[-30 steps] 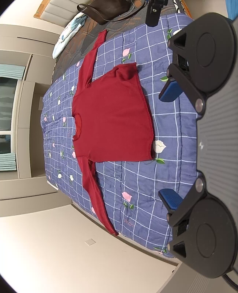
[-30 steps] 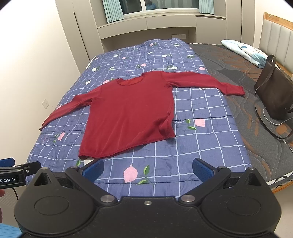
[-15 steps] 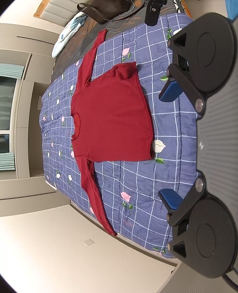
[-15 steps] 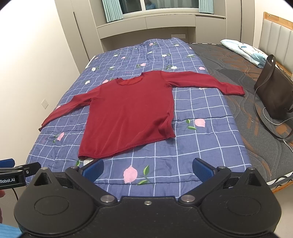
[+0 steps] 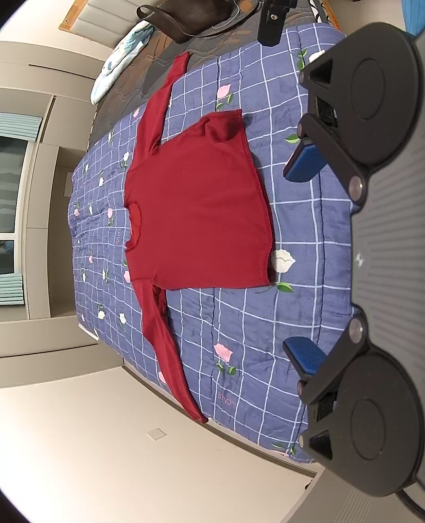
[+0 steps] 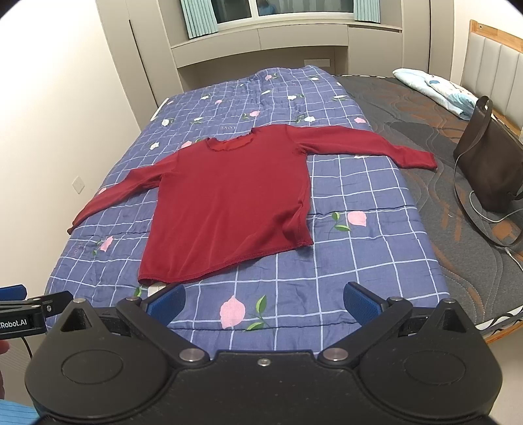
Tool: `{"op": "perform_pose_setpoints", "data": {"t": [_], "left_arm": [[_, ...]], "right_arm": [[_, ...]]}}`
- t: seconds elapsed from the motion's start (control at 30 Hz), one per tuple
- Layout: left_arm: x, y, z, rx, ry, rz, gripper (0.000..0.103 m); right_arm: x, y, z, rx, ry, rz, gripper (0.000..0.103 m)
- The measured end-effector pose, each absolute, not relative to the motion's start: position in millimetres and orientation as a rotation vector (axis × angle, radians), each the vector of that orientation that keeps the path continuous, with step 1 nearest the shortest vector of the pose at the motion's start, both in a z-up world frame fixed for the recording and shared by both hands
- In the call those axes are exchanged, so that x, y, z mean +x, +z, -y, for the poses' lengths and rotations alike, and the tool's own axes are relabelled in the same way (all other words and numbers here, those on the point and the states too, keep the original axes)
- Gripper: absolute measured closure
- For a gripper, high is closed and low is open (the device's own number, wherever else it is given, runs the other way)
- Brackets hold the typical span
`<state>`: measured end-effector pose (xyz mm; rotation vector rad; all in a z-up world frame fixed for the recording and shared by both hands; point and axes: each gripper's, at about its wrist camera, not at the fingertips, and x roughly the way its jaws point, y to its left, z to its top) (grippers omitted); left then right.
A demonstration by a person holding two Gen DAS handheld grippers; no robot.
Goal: Fold small clothes
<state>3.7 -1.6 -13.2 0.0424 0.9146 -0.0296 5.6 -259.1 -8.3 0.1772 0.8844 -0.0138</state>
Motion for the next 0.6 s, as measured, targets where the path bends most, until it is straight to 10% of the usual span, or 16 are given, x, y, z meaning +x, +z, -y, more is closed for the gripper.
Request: {"op": "perform_pose_setpoints", "data": {"t": [0.6], "left_arm": [[17.1, -14.5, -2.2, 0.037, -0.038, -0.945, 0.000]], "right_arm": [[9.1, -13.6, 259.9, 0.177, -0.019, -0.896, 0.000]]}}
